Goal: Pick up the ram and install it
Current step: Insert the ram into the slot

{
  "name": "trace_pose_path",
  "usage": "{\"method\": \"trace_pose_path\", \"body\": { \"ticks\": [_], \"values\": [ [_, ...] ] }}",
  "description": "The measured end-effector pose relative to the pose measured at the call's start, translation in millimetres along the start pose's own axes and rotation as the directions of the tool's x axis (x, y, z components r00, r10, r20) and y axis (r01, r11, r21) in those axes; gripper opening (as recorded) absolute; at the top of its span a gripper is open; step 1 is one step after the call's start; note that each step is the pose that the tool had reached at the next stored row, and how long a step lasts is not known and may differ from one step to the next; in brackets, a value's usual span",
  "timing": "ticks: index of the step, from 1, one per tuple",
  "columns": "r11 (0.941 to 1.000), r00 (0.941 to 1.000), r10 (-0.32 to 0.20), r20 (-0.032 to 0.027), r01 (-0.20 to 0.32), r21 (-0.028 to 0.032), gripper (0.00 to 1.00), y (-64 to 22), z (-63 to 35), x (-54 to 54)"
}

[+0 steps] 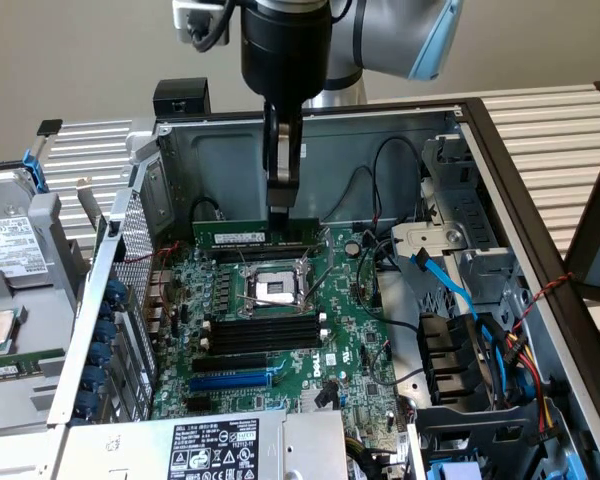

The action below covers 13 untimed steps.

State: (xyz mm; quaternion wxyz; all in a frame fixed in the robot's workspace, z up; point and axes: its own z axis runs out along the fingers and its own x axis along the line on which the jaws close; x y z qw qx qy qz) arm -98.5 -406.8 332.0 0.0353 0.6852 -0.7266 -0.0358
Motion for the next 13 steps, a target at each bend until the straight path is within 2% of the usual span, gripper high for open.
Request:
{"method": "trace_pose_path", "body": {
  "ticks": [7,13],
  "values": [
    [0.9999,0.9999,0.016,0.0019,-0.016,0.0043,0.13,-1.4,12.6,0.4],
    [0.9998,0.9998,0.017,0.0021,-0.017,0.0054,0.13,-2.4,23.5,0.4]
  ]
}}
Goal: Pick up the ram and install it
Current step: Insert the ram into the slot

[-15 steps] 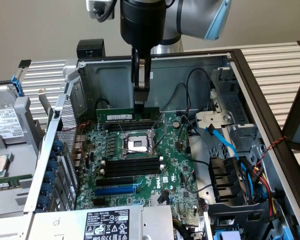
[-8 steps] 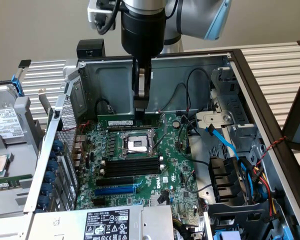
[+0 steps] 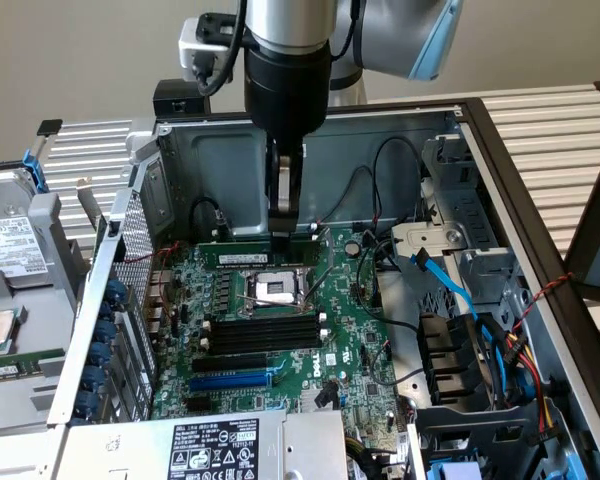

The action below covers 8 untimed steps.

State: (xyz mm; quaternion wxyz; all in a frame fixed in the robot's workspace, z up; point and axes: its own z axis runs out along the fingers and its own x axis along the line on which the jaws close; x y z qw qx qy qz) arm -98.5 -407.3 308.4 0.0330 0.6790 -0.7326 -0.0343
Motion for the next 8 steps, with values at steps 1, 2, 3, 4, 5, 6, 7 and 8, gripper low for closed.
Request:
{"method": "trace_pose_path", "body": {
  "ticks": [1,2,3,4,5,6,7,8],
  "values": [
    [1.0,1.0,0.0,0.0,0.0,0.0,0.13,-0.2,1.9,0.0],
    [1.0,1.0,0.0,-0.0001,0.0,0.0,0.13,-0.4,3.7,0.0],
    [1.0,1.0,0.0,0.0,0.0,0.0,0.13,-0.5,5.4,0.0],
    [1.0,1.0,0.0,0.0,0.0,0.0,0.13,-0.7,7.2,0.0],
    [1.0,1.0,0.0,0.0001,0.0,0.0001,0.13,-0.9,9.1,0.0],
    [1.0,1.0,0.0,-0.0001,0.0,0.0,0.13,-1.1,10.9,0.0],
    [1.0,1.0,0.0,-0.0002,0.0,0.0,0.13,-1.2,12.6,0.0],
    [1.0,1.0,0.0,-0.0002,0.0,0.0,0.13,-1.4,14.5,0.0]
  ]
}}
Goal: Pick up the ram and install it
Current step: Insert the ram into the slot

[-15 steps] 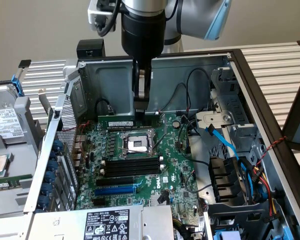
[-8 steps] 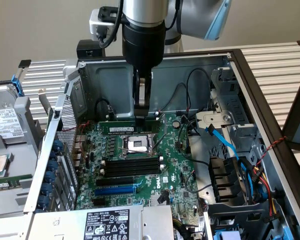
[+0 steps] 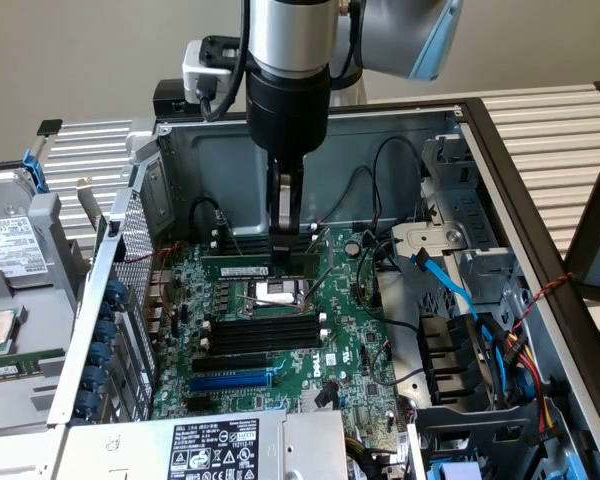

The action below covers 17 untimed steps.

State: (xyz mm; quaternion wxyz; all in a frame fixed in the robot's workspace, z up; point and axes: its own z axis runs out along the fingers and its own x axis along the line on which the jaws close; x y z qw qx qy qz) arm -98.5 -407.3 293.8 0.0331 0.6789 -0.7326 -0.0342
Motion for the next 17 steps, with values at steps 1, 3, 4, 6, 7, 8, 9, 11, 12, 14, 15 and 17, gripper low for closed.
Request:
{"method": "trace_pose_path", "body": {
  "ticks": [1,3,4,6,7,8,9,11,12,14,15,17],
  "values": [
    [1.0,1.0,0.0,0.0,0.0,0.0001,0.13,-0.2,1.8,0.0],
    [1.0,1.0,0.0,0.0,0.0,0.0006,0.13,-0.5,5.4,0.0],
    [1.0,1.0,0.0,-0.0001,0.0,0.0008,0.13,-0.7,7.3,0.0],
    [1.0,1.0,0.0,-0.0003,0.0,0.0011,0.13,-1.1,10.9,0.0],
    [1.0,1.0,0.0,-0.0005,0.0,0.0012,0.13,-1.2,12.7,0.0],
    [1.0,1.0,0.0,-0.0007,0.0,0.0012,0.13,-1.4,14.5,0.0],
    [1.0,1.0,0.0,-0.0011,0.0,0.0013,0.13,-1.6,16.3,0.1],
    [1.0,1.0,0.0,-0.0019,0.0,0.0012,0.13,-1.9,19.9,0.2],
    [1.0,1.0,0.0,-0.002,0.0,0.0012,0.13,-2.0,21.8,0.3],
    [1.0,1.0,0.0,-0.0019,0.0,0.0014,0.13,-2.2,25.4,1.1],
    [1.0,1.0,0.0,-0.0019,0.0,0.0014,0.13,-2.2,27.3,1.6],
    [1.0,1.0,0.0,-0.0019,0.0,0.0013,0.13,-2.3,30.9,2.7]
  ]
}}
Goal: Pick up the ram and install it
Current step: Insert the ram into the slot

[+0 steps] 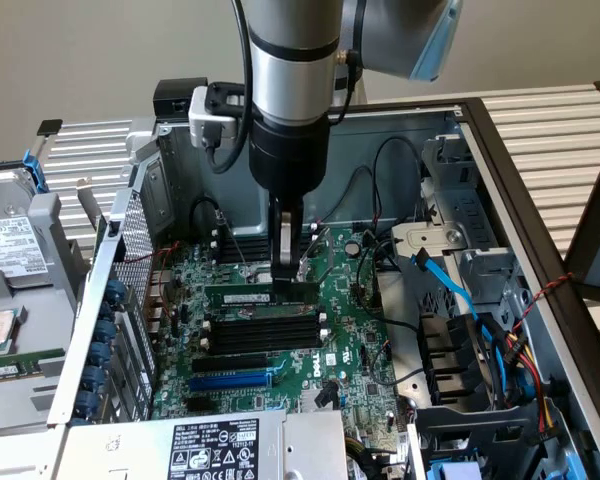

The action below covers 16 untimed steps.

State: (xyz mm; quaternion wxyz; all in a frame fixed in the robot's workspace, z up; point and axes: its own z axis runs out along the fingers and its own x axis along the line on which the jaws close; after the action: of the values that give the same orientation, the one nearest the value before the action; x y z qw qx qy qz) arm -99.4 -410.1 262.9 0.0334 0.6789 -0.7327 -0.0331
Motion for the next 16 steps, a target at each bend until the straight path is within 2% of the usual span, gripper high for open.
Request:
{"method": "trace_pose_path", "body": {
  "ticks": [9,16],
  "values": [
    [1.0,1.0,0.0,-0.0002,0.0,-0.0001,0.13,-1.1,14.2,5.1],
    [1.0,1.0,-0.001,-0.0005,0.001,0.0,0.13,-1.3,15.7,5.8]
  ]
}}
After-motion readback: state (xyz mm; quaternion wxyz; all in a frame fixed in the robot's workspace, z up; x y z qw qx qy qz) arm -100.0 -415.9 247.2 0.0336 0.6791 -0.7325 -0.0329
